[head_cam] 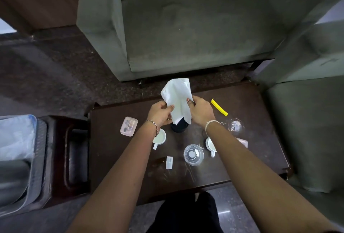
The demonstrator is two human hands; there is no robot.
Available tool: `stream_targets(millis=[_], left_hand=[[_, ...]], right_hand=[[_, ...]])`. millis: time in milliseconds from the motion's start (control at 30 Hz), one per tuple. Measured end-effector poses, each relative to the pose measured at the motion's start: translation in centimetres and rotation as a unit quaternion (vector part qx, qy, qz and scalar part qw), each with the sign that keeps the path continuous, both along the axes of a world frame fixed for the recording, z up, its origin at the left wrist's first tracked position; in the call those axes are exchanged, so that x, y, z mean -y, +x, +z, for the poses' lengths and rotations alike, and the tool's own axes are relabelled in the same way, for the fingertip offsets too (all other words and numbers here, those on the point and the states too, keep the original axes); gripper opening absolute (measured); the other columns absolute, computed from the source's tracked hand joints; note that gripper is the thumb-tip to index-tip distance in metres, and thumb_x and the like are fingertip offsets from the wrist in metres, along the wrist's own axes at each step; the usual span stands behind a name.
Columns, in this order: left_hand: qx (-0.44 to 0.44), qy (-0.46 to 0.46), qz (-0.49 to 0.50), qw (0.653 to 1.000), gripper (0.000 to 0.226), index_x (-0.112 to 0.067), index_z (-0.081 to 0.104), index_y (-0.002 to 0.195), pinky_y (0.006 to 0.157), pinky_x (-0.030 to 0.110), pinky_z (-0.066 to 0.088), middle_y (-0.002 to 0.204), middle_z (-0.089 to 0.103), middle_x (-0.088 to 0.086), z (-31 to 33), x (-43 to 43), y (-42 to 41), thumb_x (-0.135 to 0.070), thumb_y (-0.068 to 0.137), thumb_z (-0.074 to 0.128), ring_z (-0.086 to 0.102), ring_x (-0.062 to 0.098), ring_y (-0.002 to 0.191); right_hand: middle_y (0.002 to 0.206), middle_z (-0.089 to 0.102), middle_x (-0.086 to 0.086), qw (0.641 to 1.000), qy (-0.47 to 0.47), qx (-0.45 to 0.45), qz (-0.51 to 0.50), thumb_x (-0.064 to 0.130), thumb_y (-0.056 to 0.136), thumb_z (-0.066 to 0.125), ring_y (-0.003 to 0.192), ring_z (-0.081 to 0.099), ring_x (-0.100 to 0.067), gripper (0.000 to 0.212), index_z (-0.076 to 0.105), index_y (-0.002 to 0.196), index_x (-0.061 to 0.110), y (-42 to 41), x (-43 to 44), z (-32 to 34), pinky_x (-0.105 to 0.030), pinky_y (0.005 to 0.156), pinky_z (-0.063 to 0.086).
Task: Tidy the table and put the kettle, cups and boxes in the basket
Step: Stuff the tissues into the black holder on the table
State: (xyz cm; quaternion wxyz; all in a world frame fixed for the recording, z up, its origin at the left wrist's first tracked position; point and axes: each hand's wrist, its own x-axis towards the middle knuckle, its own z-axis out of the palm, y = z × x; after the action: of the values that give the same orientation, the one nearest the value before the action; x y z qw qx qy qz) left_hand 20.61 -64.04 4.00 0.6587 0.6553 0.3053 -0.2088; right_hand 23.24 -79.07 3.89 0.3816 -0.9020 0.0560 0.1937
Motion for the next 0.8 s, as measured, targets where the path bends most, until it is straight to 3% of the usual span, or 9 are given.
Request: stream_targets(millis=[167, 367, 433, 500, 567, 667, 800], left_hand=[[-0.017, 0.029, -0.026, 0.999, 0.008, -0.014, 0.058, 0.098, 0.079, 0.039, 0.058, 0.103, 0.068, 0.017, -3.2, 0.5, 0.5, -0.011, 0.094, 0.053, 0.069, 0.032, 0.089], [-0.017, 0.151, 0.004, 0.988, 0.011, -0.007, 0.062, 0.086, 0.081, 0.046, 0.057, 0.096, 0.069, 0.02, -8.1, 2.4, 1.3, -0.007, 0.086, 0.051, 0.068, 0.036, 0.091], [-0.016, 0.187, -0.001, 0.982, 0.01, -0.007, 0.06, 0.081, 0.075, 0.031, 0.057, 0.087, 0.069, 0.014, -9.4, 3.2, 1.2, -0.008, 0.085, 0.051, 0.067, 0.033, 0.086], [-0.007, 0.228, -0.006, 0.974, 0.013, -0.015, 0.055, 0.075, 0.056, 0.01, 0.043, 0.079, 0.065, 0.006, -10.1, 3.8, 1.2, -0.009, 0.086, 0.049, 0.063, 0.024, 0.072], [-0.006, 0.243, -0.002, 0.97, 0.013, -0.017, 0.059, 0.082, 0.06, 0.015, 0.039, 0.084, 0.066, 0.008, -10.9, 4.2, 1.0, -0.01, 0.086, 0.049, 0.056, 0.019, 0.068], [-0.022, 0.254, 0.019, 0.967, 0.017, -0.009, 0.064, 0.096, 0.071, 0.026, 0.038, 0.096, 0.069, 0.013, -12.1, 4.5, 0.6, -0.012, 0.086, 0.05, 0.058, 0.026, 0.082], [-0.046, 0.232, 0.043, 0.971, 0.008, -0.009, 0.059, 0.086, 0.073, 0.034, 0.051, 0.091, 0.069, 0.017, -12.9, 4.7, -0.1, -0.01, 0.082, 0.053, 0.064, 0.037, 0.086]], right_hand=[[0.108, 0.068, -0.014, 0.999, -0.021, -0.024, 0.032, 0.032, 0.1, 0.04, 0.1, 0.062, -0.036, 0.03, 0.061, 0.112, 0.014, 0.4, -0.2, -3.4, -0.037, 0.081, 0.047], [0.133, 0.058, -0.013, 0.995, 0.027, -0.08, 0.048, 0.018, 0.1, 0.042, 0.118, 0.056, -0.033, 0.048, 0.035, 0.147, 0.018, 0.8, -0.2, -7.6, -0.035, 0.097, 0.043], [0.138, 0.054, -0.012, 0.993, 0.038, -0.091, 0.06, 0.009, 0.097, 0.043, 0.123, 0.052, -0.031, 0.051, 0.035, 0.147, 0.014, 0.9, 0.0, -8.8, -0.034, 0.1, 0.04], [0.137, 0.053, -0.014, 0.994, 0.036, -0.09, 0.044, 0.004, 0.094, 0.042, 0.124, 0.051, -0.031, 0.047, 0.042, 0.141, 0.009, 0.9, 0.2, -9.8, -0.032, 0.1, 0.039], [0.137, 0.05, -0.018, 0.997, 0.018, -0.073, 0.023, 0.002, 0.093, 0.041, 0.124, 0.049, -0.034, 0.043, 0.048, 0.136, 0.006, 0.9, 0.2, -10.7, -0.033, 0.1, 0.037], [0.135, 0.045, -0.021, 0.999, 0.0, -0.05, -0.001, 0.0, 0.091, 0.043, 0.117, 0.051, -0.038, 0.037, 0.054, 0.126, 0.003, 0.6, 0.0, -11.5, -0.032, 0.096, 0.037], [0.139, 0.041, -0.018, 0.999, -0.006, -0.044, -0.012, 0.009, 0.091, 0.05, 0.112, 0.054, -0.039, 0.03, 0.053, 0.121, 0.003, -0.1, -0.8, -12.3, -0.032, 0.087, 0.04]])
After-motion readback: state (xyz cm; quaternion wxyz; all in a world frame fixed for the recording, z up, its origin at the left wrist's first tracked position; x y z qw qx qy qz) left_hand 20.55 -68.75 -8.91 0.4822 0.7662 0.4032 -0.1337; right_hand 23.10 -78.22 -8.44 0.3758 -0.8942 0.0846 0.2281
